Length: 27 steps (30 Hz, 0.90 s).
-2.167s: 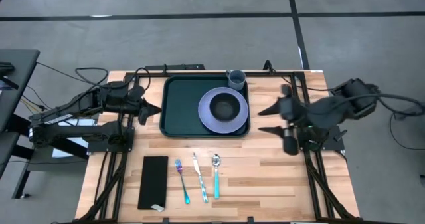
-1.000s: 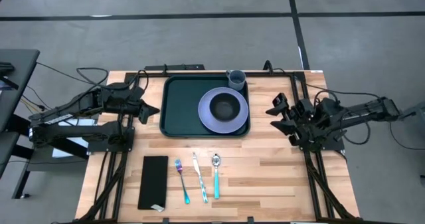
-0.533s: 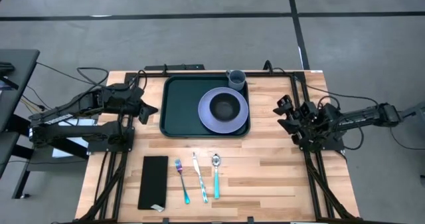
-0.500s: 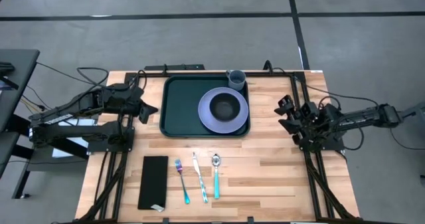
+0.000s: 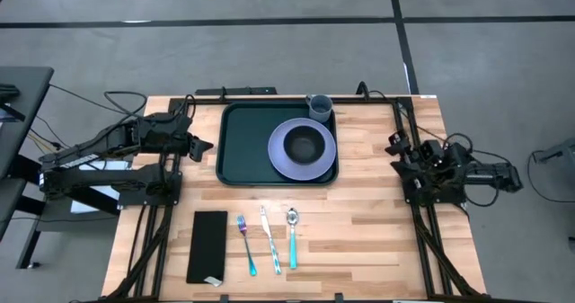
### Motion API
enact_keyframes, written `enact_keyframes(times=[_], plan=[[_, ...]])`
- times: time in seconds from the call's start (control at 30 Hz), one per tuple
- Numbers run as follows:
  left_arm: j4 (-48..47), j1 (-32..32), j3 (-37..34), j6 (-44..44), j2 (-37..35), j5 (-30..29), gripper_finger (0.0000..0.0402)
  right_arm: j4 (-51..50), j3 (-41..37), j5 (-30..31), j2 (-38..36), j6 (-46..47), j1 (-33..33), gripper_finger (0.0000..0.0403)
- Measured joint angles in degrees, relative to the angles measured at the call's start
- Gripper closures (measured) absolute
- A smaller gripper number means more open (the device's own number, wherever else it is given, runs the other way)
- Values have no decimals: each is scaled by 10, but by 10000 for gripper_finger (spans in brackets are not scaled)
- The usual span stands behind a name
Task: Set up tray
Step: Put the black napkin to the left of the purple plate on the black tray
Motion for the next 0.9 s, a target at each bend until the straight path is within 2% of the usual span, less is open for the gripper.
enact_keyframes(times=[0.2, 0.43, 0.57, 0.7, 0.9], plan=[[-5, 0, 0, -10, 0, 1, 364, -59, 4, 0, 8, 18, -30, 214], [-7, 0, 0, -12, 0, 2, 364, -101, 3, 1, 2, -13, -64, 214], [-8, 0, 0, -12, 0, 5, 364, -161, 3, 7, 2, -16, -84, 216], [-8, 0, 0, -13, 0, 5, 364, -234, 3, 22, 2, -12, -102, 223], [-8, 0, 0, -18, 0, 5, 364, -257, 3, 32, 2, 6, -120, 242]])
